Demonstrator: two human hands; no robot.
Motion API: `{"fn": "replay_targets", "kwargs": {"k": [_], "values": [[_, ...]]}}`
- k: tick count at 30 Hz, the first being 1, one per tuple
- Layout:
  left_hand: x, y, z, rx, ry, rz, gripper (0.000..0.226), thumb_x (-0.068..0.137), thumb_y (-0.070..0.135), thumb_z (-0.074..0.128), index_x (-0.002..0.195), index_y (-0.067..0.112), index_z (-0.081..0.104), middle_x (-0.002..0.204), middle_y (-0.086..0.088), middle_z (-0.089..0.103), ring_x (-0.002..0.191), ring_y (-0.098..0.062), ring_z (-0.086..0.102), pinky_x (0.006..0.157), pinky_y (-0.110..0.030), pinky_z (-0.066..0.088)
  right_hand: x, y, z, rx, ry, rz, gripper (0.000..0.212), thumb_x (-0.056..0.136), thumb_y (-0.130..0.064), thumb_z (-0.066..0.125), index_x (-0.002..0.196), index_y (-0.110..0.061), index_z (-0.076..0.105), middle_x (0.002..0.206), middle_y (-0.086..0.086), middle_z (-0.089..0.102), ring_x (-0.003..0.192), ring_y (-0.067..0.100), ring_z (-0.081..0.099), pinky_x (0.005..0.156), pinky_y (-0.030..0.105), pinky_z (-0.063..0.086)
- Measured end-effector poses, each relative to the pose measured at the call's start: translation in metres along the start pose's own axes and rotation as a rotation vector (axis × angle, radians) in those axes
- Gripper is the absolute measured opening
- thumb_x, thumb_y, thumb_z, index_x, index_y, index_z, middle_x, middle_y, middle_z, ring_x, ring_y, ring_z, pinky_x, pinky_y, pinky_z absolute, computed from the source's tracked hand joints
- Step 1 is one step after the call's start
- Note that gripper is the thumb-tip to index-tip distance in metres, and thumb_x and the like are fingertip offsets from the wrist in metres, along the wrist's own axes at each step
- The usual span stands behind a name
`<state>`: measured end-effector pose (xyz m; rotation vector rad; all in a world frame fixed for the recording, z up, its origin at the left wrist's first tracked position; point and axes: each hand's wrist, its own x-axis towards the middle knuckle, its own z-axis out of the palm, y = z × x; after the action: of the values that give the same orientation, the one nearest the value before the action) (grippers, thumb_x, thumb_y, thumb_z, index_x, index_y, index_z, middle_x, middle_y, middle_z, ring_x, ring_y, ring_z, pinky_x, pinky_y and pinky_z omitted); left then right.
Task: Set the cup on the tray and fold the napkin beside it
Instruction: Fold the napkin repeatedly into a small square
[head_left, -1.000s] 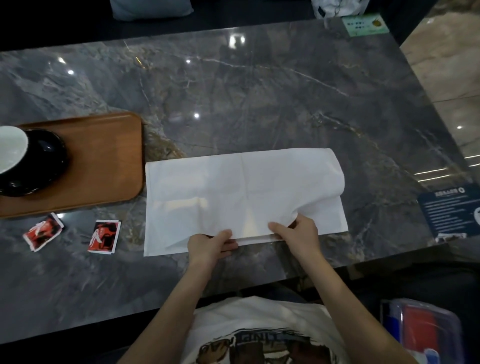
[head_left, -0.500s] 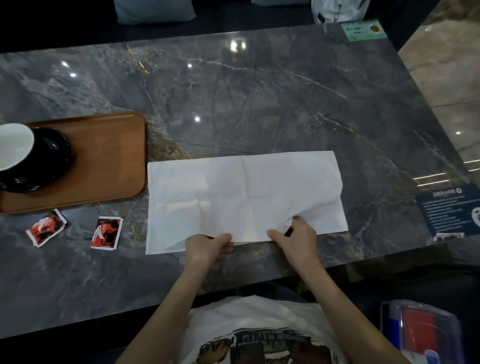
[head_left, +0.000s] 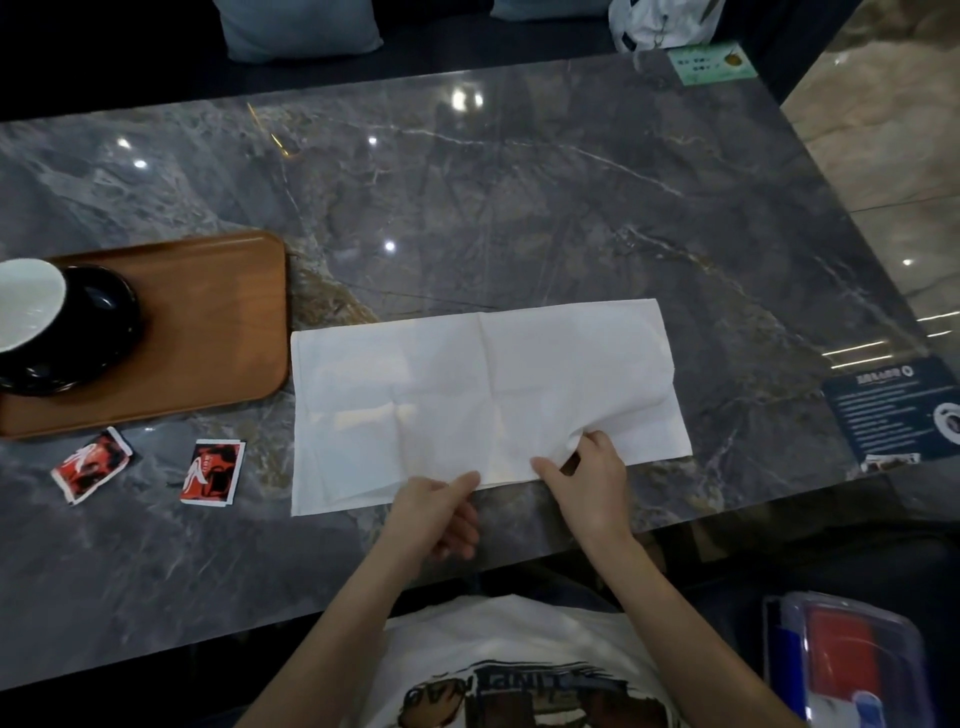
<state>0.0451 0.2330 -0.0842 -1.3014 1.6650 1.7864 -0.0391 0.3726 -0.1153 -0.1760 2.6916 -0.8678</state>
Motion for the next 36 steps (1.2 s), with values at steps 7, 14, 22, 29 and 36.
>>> {"fn": "replay_targets", "kwargs": {"k": [7, 14, 22, 29, 36], "values": [[0.035, -0.004, 0.032, 1.005, 0.263, 0.978, 0.04, 0.087, 0.032, 0.042, 0.115, 0.012, 0.063, 0.124, -0.006, 0.063, 0.114, -0.021, 0.058, 0.094, -0.031, 0.046, -0.002, -0.006, 0.0, 0.141, 0.03, 0.11, 0.028, 0.077, -0.022, 0.072, 0.098, -0.007, 0.063, 0.099, 0.004, 0.062, 0.086, 0.014, 0.054, 0.073, 0.023, 0.04], [0.067, -0.018, 0.03, 1.28, 0.174, 1.025, 0.058, 0.089, 0.047, 0.035, 0.135, 0.013, 0.043, 0.143, -0.005, 0.044, 0.132, -0.024, 0.04, 0.108, -0.038, 0.02, 0.007, -0.007, -0.013, 0.936, 0.085, 0.386, 0.01, 0.083, -0.006, 0.063, 0.093, -0.007, 0.06, 0.083, 0.003, 0.065, 0.075, 0.016, 0.061, 0.071, 0.027, 0.051], [0.066, -0.02, 0.031, 1.336, 0.23, 1.019, 0.058, 0.089, 0.046, 0.034, 0.137, 0.014, 0.04, 0.144, -0.004, 0.043, 0.132, -0.024, 0.041, 0.107, -0.039, 0.021, 0.034, 0.03, -0.052, 1.368, 0.321, 0.651, 0.01, 0.085, -0.004, 0.061, 0.09, -0.013, 0.061, 0.061, -0.006, 0.065, 0.042, 0.001, 0.052, 0.041, 0.017, 0.041], [0.068, -0.02, 0.032, 1.369, 0.238, 1.028, 0.058, 0.088, 0.046, 0.035, 0.138, 0.018, 0.038, 0.145, -0.004, 0.042, 0.133, -0.025, 0.04, 0.108, -0.04, 0.019, 0.022, 0.074, -0.064, 0.571, 0.37, 0.422, 0.015, 0.086, -0.012, 0.062, 0.095, 0.0, 0.067, 0.077, 0.009, 0.065, 0.07, 0.017, 0.058, 0.071, 0.03, 0.047], [0.07, -0.019, 0.031, 1.366, 0.226, 1.025, 0.057, 0.088, 0.047, 0.034, 0.139, 0.021, 0.035, 0.146, -0.004, 0.04, 0.134, -0.026, 0.038, 0.107, -0.039, 0.017, 0.025, 0.077, -0.07, 0.276, 0.372, 0.304, 0.018, 0.089, -0.015, 0.057, 0.098, -0.003, 0.067, 0.09, 0.006, 0.062, 0.086, 0.017, 0.054, 0.083, 0.027, 0.041]]}}
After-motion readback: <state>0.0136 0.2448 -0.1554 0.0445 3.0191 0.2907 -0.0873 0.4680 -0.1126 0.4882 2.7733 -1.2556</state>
